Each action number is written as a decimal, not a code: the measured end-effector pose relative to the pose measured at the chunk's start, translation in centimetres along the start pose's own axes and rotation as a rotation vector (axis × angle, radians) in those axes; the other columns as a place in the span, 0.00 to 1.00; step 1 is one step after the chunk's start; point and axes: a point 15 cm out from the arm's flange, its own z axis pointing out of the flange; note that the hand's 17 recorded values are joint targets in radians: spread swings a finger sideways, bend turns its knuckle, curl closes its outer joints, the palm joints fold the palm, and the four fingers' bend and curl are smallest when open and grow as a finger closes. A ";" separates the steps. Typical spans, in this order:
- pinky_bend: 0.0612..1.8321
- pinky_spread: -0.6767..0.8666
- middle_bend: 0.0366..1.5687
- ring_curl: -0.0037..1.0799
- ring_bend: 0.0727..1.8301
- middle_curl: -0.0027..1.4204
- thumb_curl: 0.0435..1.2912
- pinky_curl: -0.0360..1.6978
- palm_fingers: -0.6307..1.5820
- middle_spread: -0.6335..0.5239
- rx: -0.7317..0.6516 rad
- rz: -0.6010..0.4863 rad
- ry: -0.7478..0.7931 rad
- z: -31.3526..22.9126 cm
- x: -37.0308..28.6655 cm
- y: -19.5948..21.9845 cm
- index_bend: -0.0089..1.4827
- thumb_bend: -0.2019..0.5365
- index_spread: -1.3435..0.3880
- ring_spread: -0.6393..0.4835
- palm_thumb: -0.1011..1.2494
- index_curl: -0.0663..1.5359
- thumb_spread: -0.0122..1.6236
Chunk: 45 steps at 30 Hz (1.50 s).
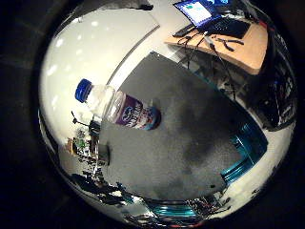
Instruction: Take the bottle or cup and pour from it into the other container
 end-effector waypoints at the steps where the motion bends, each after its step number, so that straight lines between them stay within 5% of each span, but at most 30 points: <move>1: 0.38 0.73 0.16 0.22 0.20 0.25 0.25 0.02 0.38 0.58 -0.001 0.010 -0.006 0.2 0.5 0.2 0.12 0.24 0.63 0.73 0.50 0.22 0.67; 16: 0.38 0.73 0.17 0.21 0.20 0.25 0.25 0.02 0.38 0.59 -0.015 0.116 -0.055 2.5 5.2 3.0 0.12 0.24 0.64 0.72 0.51 0.23 0.67; 39: 0.37 0.73 0.17 0.20 0.20 0.25 0.26 0.02 0.39 0.59 -0.144 0.073 -0.109 10.5 3.1 2.1 0.12 0.24 0.64 0.73 0.52 0.23 0.66; 45: 0.39 0.71 0.18 0.22 0.29 0.25 0.27 0.02 0.48 0.57 -0.169 0.066 -0.111 11.9 2.7 2.1 0.11 0.26 0.66 0.70 0.55 0.22 0.66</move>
